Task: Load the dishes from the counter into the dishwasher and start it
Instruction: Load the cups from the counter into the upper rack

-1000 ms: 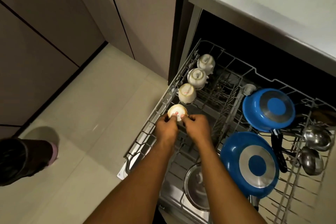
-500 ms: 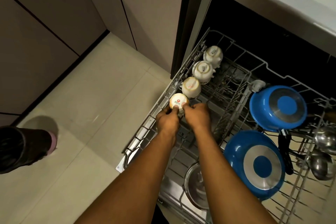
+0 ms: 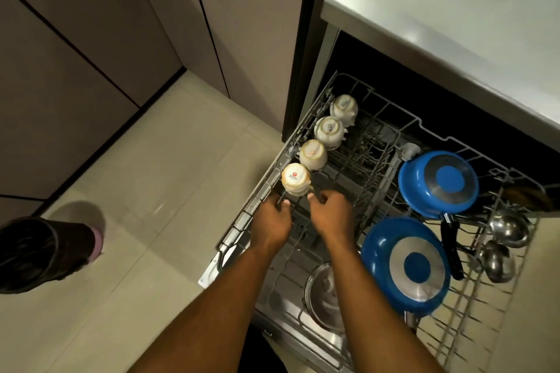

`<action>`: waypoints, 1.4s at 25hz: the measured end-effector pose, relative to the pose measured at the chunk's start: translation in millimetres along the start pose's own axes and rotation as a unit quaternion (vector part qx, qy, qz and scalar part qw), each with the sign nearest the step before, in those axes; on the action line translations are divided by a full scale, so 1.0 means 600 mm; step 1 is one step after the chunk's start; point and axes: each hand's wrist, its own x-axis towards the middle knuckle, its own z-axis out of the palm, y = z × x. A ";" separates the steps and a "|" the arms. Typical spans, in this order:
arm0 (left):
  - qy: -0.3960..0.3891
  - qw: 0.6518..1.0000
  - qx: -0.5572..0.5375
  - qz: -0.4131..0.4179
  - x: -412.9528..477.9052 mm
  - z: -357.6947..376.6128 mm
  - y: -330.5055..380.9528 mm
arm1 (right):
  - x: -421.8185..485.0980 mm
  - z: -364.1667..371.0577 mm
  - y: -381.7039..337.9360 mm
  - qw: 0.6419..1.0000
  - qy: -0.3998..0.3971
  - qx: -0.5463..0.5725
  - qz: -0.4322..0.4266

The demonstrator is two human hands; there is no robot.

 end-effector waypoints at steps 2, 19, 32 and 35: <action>-0.022 0.996 0.075 0.051 -0.040 -0.026 0.009 | -0.036 -0.014 -0.007 0.999 -0.005 -0.036 -0.024; -0.016 0.854 0.416 0.312 -0.194 -0.497 0.111 | -0.383 0.011 -0.303 0.963 0.102 -0.172 -0.178; 0.124 0.813 0.356 0.443 -0.177 -0.834 0.279 | -0.440 0.055 -0.673 0.909 0.261 -0.129 -0.299; 0.130 0.802 0.357 0.462 -0.151 -0.843 0.319 | -0.410 0.039 -0.712 0.909 0.265 -0.119 -0.299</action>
